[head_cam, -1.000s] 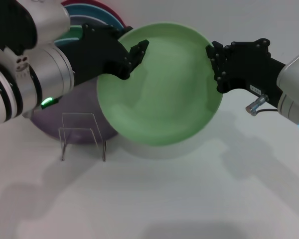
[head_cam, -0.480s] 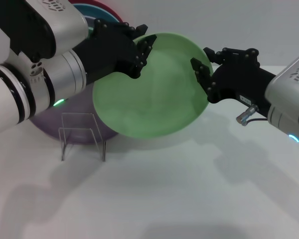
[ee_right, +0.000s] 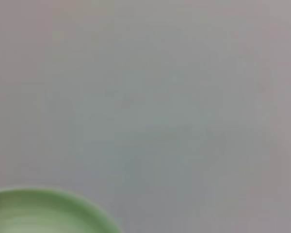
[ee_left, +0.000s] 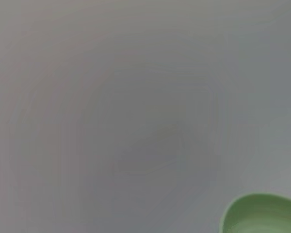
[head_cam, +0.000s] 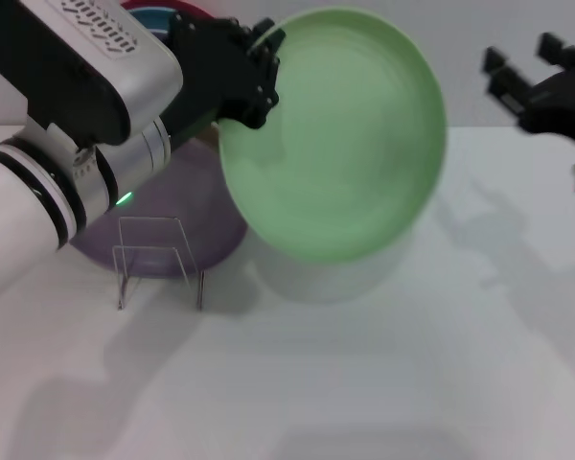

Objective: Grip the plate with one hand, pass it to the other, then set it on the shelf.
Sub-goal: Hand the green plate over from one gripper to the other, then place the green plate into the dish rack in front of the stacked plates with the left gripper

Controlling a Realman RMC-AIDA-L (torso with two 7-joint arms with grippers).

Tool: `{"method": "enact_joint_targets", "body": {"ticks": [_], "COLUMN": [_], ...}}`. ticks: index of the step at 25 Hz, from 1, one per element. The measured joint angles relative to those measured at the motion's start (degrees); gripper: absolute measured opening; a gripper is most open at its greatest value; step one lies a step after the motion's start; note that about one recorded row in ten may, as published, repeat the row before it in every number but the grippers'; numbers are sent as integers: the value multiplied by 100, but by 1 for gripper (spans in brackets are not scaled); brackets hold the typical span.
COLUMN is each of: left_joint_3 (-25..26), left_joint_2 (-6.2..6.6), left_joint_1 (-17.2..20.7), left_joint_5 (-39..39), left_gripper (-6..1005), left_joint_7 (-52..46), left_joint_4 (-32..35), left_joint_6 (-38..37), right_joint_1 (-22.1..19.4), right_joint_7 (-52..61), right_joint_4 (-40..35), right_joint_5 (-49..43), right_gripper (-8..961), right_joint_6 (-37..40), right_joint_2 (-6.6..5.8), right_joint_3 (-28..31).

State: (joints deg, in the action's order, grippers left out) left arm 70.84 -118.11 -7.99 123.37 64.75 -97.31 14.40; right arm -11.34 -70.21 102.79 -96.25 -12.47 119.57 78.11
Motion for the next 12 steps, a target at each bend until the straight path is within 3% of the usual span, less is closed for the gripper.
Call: {"method": "enact_joint_targets", "body": {"ticks": [2, 6, 7, 11, 12], "left_joint_3": [-321, -547, -666, -891, -999], "left_joint_2": [8, 13, 20, 15, 15], "left_joint_1": [142, 209, 226, 266, 285], "left_joint_5": [7, 19, 84, 419, 568], "left_gripper": [78, 62, 58, 46, 46], "left_joint_7": [363, 446, 450, 455, 455], "left_joint_4": [13, 7, -6, 9, 21], "left_joint_6": [-656, -1051, -1220, -1522, -1682], "right_joint_1": [9, 97, 158, 278, 322], "right_joint_7": [-74, -925, -1762, -3074, -4167], "right_joint_4": [-118, -501, -813, -1284, -1516], "right_joint_5": [664, 1631, 2068, 2708, 3234], "right_gripper": [496, 568, 586, 585, 585], "right_joint_6": [-174, -575, -567, -501, -304], "right_joint_2": [5, 10, 14, 18, 21], "right_joint_3": [285, 874, 1108, 1419, 1512]}}
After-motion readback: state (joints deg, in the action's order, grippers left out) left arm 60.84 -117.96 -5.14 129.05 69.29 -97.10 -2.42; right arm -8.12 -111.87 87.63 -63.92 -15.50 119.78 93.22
